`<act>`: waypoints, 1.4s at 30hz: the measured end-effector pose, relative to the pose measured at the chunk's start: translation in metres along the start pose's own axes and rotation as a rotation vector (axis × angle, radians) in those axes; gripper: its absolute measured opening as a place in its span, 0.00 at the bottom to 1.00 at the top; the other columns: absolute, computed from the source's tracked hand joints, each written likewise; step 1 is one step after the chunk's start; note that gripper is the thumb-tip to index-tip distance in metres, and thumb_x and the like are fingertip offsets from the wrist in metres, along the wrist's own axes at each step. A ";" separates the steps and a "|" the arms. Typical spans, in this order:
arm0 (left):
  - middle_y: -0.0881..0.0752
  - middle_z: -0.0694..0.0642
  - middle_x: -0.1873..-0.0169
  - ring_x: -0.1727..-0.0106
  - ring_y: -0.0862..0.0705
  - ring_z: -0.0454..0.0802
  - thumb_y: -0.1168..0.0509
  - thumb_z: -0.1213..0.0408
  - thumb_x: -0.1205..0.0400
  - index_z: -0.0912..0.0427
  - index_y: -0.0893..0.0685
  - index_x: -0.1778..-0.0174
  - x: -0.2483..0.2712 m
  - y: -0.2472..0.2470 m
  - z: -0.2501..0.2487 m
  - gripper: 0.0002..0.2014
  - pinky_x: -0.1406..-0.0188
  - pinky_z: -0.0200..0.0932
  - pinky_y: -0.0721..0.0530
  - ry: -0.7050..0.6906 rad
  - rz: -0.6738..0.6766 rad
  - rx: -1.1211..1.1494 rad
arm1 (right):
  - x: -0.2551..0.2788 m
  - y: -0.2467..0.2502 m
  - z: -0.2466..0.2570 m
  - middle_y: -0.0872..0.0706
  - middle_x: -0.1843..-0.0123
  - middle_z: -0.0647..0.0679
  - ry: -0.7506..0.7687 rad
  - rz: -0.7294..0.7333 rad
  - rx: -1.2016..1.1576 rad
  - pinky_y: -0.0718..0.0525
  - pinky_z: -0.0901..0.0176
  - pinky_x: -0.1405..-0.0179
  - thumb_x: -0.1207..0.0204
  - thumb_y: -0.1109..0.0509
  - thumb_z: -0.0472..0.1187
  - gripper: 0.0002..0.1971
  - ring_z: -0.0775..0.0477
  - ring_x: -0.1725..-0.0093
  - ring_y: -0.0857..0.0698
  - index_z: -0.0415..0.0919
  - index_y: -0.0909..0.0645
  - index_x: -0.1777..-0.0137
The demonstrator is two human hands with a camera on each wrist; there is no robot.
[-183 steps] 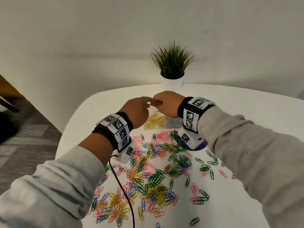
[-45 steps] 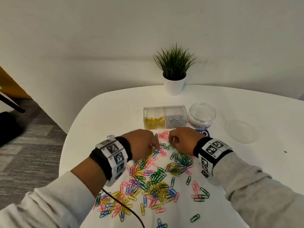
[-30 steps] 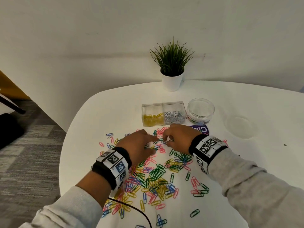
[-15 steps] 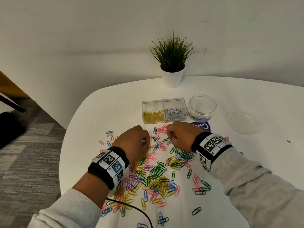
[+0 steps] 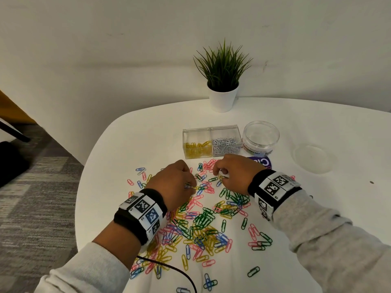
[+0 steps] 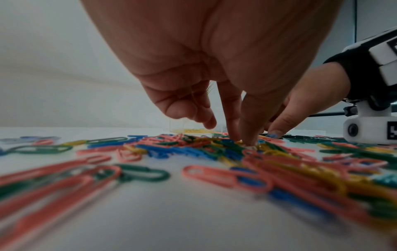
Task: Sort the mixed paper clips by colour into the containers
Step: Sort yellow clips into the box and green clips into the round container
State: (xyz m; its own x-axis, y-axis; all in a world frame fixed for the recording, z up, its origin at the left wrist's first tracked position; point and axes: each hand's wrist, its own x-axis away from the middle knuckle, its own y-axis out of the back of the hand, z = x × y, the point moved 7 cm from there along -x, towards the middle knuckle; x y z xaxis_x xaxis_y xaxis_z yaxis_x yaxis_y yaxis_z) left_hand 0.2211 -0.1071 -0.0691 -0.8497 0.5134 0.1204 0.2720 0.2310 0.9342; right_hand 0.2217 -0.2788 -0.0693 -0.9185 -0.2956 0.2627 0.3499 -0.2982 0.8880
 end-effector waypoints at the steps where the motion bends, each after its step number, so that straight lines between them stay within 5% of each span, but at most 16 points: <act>1: 0.25 0.45 0.44 0.43 0.21 0.46 0.29 0.50 0.20 0.43 0.11 0.47 0.000 0.000 -0.001 0.08 0.43 0.45 0.19 -0.006 -0.001 -0.003 | 0.000 0.000 0.000 0.27 0.52 0.57 0.001 0.003 0.004 0.28 0.62 0.55 0.23 0.31 0.41 0.11 0.54 0.55 0.24 0.58 0.20 0.45; 10: 0.21 0.49 0.58 0.58 0.23 0.47 0.35 0.59 0.20 0.53 0.17 0.58 0.001 0.002 -0.006 0.04 0.58 0.42 0.23 -0.098 -0.102 -0.037 | -0.001 0.003 -0.003 0.22 0.55 0.54 -0.008 -0.037 -0.003 0.21 0.60 0.56 0.24 0.32 0.38 0.05 0.50 0.56 0.20 0.50 0.24 0.57; 15: 0.19 0.47 0.63 0.65 0.20 0.49 0.39 0.62 0.18 0.49 0.24 0.48 0.003 0.012 -0.001 0.05 0.61 0.49 0.18 -0.013 -0.145 0.076 | -0.003 0.006 -0.007 0.18 0.51 0.53 -0.016 -0.103 -0.049 0.23 0.58 0.56 0.19 0.37 0.38 0.09 0.49 0.54 0.19 0.49 0.24 0.42; 18: 0.22 0.48 0.56 0.61 0.19 0.50 0.44 0.65 0.15 0.50 0.20 0.43 0.002 0.019 0.013 0.11 0.58 0.47 0.20 0.053 -0.187 0.122 | -0.005 0.007 -0.005 0.20 0.46 0.50 -0.005 -0.108 -0.033 0.20 0.54 0.47 0.18 0.40 0.38 0.09 0.47 0.49 0.19 0.47 0.20 0.43; 22: 0.20 0.55 0.56 0.54 0.21 0.55 0.47 0.64 0.13 0.59 0.19 0.54 0.003 0.023 0.034 0.11 0.55 0.47 0.26 0.179 -0.147 0.125 | -0.003 0.009 -0.001 0.17 0.52 0.48 0.001 -0.105 -0.062 0.23 0.54 0.56 0.17 0.43 0.38 0.07 0.45 0.54 0.19 0.45 0.23 0.49; 28: 0.25 0.46 0.58 0.55 0.22 0.47 0.40 0.47 0.15 0.48 0.19 0.55 0.003 0.011 0.021 0.11 0.55 0.45 0.24 0.171 -0.065 -0.001 | 0.001 -0.002 0.015 0.21 0.60 0.54 0.071 0.063 0.006 0.27 0.54 0.60 0.15 0.47 0.40 0.09 0.47 0.57 0.22 0.48 0.27 0.54; 34: 0.27 0.46 0.58 0.53 0.21 0.49 0.38 0.50 0.15 0.48 0.16 0.51 -0.003 0.002 0.025 0.09 0.56 0.42 0.27 0.145 -0.021 -0.085 | 0.014 0.002 0.024 0.23 0.65 0.62 0.110 0.084 0.024 0.28 0.63 0.65 0.25 0.35 0.44 0.04 0.60 0.63 0.24 0.55 0.20 0.57; 37: 0.25 0.48 0.56 0.51 0.19 0.50 0.38 0.54 0.16 0.49 0.15 0.50 -0.002 0.005 0.020 0.07 0.55 0.43 0.24 0.111 -0.029 -0.078 | 0.027 -0.008 0.031 0.22 0.61 0.66 0.119 0.133 0.034 0.25 0.62 0.56 0.25 0.33 0.46 0.06 0.58 0.57 0.22 0.56 0.16 0.51; 42: 0.22 0.49 0.56 0.52 0.19 0.50 0.38 0.56 0.17 0.49 0.16 0.54 0.005 0.019 0.020 0.06 0.54 0.44 0.22 0.153 -0.086 -0.035 | 0.040 -0.019 0.027 0.14 0.45 0.55 0.080 0.147 0.074 0.22 0.59 0.52 0.20 0.32 0.48 0.07 0.53 0.50 0.20 0.51 0.17 0.45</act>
State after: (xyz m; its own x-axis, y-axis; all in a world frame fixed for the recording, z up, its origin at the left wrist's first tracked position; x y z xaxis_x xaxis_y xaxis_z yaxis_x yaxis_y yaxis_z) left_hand 0.2309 -0.0832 -0.0573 -0.9285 0.3610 0.0867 0.1817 0.2384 0.9540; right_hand 0.1736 -0.2604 -0.0660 -0.8398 -0.4031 0.3635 0.4623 -0.1802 0.8682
